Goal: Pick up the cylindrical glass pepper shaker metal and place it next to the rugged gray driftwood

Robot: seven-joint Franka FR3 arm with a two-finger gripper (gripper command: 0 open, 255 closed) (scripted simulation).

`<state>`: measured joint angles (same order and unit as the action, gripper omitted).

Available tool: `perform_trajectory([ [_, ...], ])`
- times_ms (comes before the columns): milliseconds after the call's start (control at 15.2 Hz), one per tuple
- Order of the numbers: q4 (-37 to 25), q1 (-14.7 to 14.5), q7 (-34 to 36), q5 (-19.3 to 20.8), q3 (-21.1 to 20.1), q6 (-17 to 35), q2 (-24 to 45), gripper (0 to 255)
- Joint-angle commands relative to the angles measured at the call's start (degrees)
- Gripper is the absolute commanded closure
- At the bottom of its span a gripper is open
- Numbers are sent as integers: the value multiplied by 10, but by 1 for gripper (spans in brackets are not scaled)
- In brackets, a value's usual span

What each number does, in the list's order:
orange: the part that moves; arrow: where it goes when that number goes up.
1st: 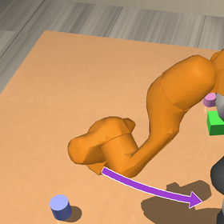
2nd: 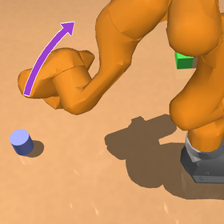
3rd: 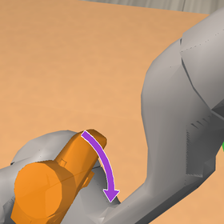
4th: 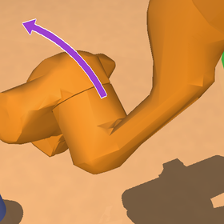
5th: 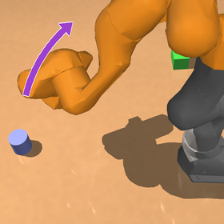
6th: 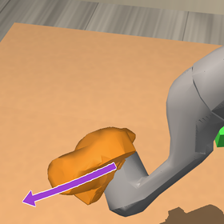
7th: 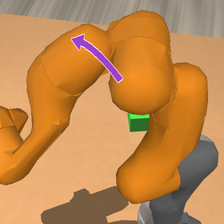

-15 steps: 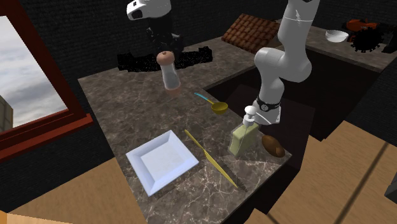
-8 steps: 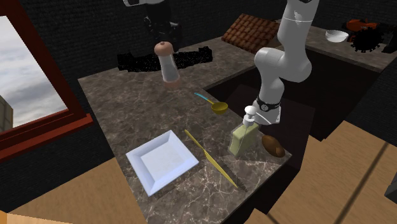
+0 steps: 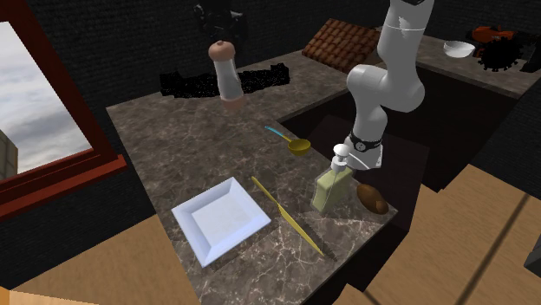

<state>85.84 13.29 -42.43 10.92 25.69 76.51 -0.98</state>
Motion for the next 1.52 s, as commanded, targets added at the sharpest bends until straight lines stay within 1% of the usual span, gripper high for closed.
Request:
perform_trajectory([
  [0, -2, 10, -22, 4, 11, 0, -2, 255],
  [528, 1, 64, -133, 19, 69, 26, -3, 255],
  [792, -15, 95, -195, 14, 101, 38, 15, 255],
  [990, -37, 124, -249, 2, 128, 48, 41, 255],
  [1452, 41, 119, -228, 15, 124, 104, 17, 255],
])
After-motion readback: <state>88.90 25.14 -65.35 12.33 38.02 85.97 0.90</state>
